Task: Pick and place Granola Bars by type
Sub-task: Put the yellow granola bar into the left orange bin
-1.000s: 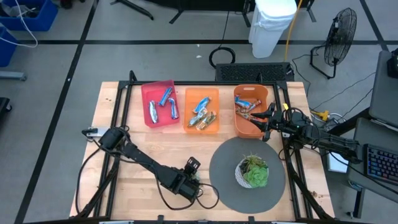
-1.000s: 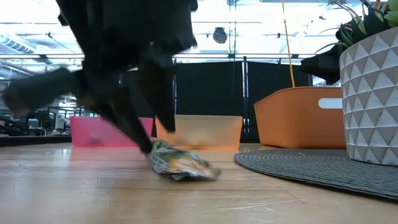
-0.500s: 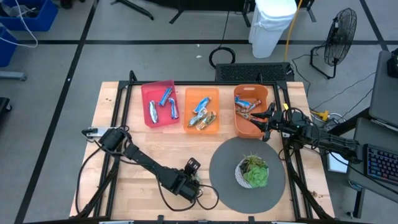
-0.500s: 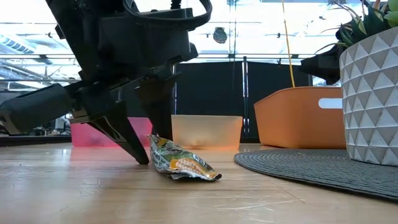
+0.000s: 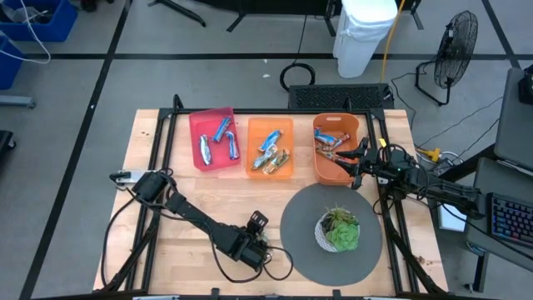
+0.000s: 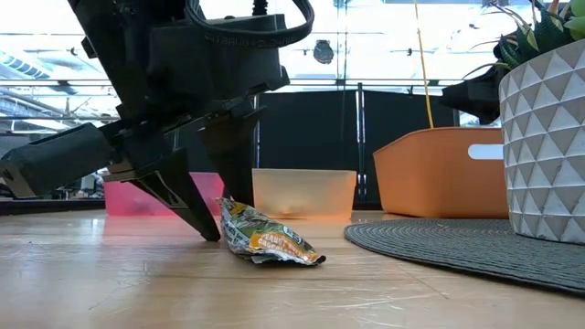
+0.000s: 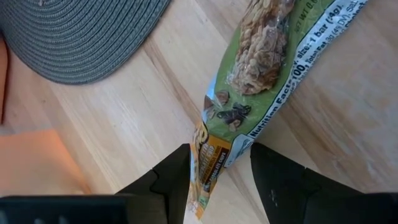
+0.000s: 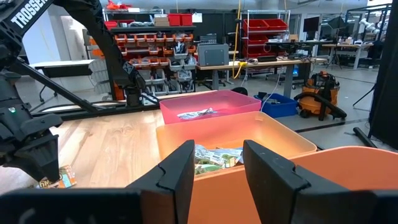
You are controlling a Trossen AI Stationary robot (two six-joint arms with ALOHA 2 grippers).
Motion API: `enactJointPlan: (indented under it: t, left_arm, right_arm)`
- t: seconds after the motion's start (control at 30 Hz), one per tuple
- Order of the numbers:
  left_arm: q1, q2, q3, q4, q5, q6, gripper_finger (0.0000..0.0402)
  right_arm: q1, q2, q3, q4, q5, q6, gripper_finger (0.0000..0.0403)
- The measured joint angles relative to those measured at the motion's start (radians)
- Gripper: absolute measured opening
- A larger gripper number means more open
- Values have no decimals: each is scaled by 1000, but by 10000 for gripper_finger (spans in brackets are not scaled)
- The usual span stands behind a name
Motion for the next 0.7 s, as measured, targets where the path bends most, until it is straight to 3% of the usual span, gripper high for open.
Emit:
enactJointPlan:
  t: [0.47,0.57,0.7]
  left_arm:
    - [3,0,-1,0,-2,-27,170]
    - [5,0,-1,-5,-2,-25,146]
    - [15,0,-2,-13,12,-28,75]
  right_arm:
    - [0,0,0,0,0,0,128]
    - [0,0,0,0,0,0,128]
    - [0,0,0,0,0,0,128]
